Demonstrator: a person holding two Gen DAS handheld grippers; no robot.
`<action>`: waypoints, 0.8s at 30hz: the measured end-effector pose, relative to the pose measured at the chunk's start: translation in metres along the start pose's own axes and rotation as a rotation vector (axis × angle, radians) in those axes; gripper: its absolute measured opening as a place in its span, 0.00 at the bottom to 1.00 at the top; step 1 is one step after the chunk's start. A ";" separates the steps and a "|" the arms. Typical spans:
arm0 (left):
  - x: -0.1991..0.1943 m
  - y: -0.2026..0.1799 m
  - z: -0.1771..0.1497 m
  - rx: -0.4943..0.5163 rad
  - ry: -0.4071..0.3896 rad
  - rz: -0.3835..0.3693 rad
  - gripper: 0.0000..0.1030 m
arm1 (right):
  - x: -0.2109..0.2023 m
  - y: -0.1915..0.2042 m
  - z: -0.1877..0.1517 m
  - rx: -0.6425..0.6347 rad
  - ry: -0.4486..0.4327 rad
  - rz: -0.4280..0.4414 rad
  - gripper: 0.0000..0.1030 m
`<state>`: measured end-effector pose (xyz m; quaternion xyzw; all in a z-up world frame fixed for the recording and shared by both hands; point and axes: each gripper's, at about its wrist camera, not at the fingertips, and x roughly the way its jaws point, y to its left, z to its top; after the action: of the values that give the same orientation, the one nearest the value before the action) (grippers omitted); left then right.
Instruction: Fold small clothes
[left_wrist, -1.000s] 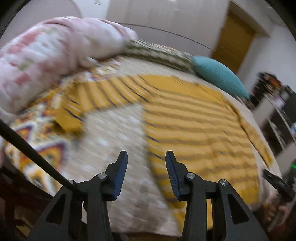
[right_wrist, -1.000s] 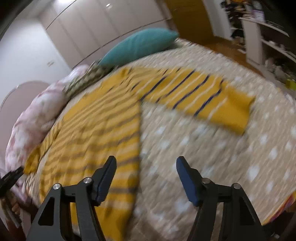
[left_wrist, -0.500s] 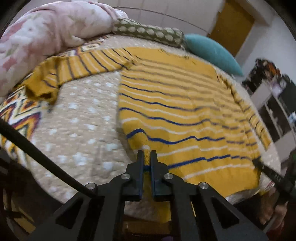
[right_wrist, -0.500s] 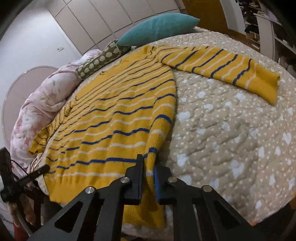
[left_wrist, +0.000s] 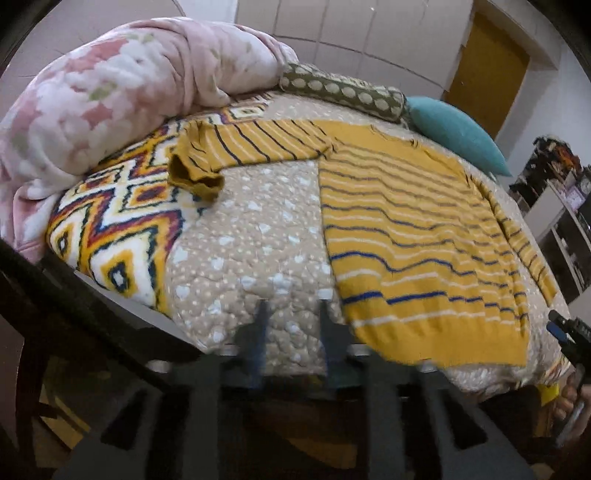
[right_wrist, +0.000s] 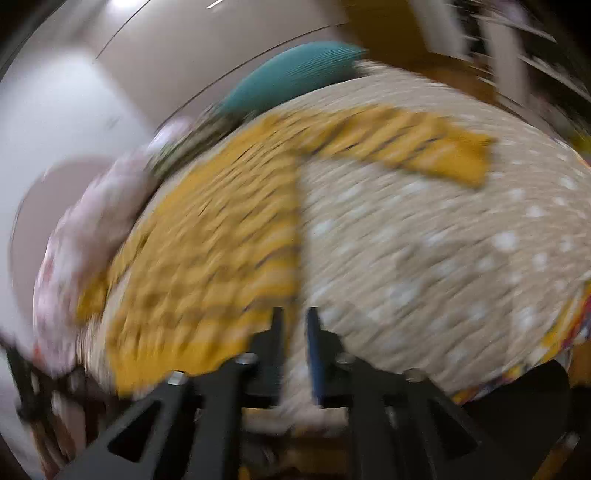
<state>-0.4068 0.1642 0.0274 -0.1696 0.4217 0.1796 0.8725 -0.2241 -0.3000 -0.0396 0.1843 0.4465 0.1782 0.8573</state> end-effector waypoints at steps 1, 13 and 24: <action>-0.001 -0.002 0.001 -0.014 -0.015 -0.009 0.44 | 0.000 -0.019 0.011 0.062 -0.028 -0.023 0.49; 0.007 -0.057 0.028 0.079 -0.057 -0.061 0.57 | 0.037 -0.115 0.095 0.454 -0.174 -0.054 0.40; 0.015 -0.080 0.029 0.061 -0.053 -0.141 0.62 | -0.049 -0.149 0.210 0.415 -0.387 -0.393 0.06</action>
<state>-0.3426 0.1096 0.0441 -0.1677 0.3906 0.1091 0.8986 -0.0552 -0.4849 0.0360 0.2955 0.3295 -0.1231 0.8882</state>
